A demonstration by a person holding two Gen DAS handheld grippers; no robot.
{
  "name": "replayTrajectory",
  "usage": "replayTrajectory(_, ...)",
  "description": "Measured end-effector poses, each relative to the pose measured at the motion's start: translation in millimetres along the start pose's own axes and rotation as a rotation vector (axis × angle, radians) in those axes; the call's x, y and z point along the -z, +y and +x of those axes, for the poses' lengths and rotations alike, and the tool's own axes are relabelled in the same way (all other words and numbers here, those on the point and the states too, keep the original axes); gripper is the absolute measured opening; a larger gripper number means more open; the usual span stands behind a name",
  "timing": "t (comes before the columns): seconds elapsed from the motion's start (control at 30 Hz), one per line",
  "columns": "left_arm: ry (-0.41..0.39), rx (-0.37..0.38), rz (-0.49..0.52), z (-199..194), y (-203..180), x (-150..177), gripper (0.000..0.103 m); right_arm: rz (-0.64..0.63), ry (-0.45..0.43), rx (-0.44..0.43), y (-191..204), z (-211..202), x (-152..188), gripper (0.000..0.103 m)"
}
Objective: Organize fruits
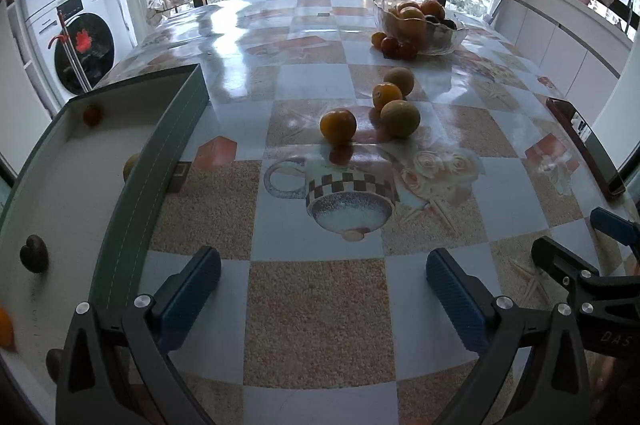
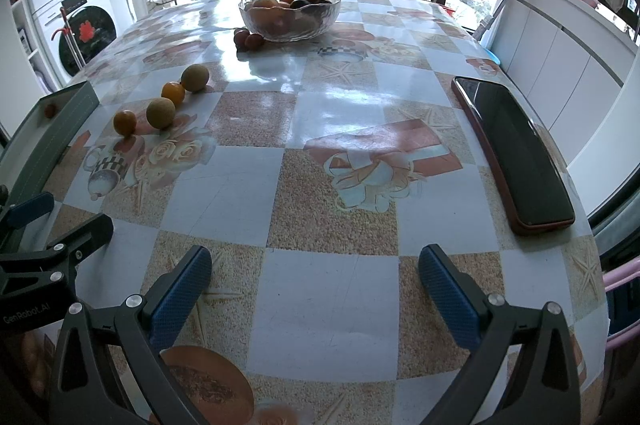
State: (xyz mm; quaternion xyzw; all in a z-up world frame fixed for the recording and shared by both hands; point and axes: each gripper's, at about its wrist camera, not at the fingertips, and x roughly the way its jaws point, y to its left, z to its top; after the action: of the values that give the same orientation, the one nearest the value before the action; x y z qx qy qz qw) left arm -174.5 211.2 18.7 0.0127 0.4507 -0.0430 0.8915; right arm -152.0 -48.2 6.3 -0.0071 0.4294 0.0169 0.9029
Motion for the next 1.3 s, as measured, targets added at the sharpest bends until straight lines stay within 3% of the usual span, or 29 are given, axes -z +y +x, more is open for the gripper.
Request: replayTrajectory(1.3,0.0,0.001,-0.001,-0.8,-1.5,1.7,0.103,0.0,-0.001,0.001,0.1,-0.1,0.4,0.103)
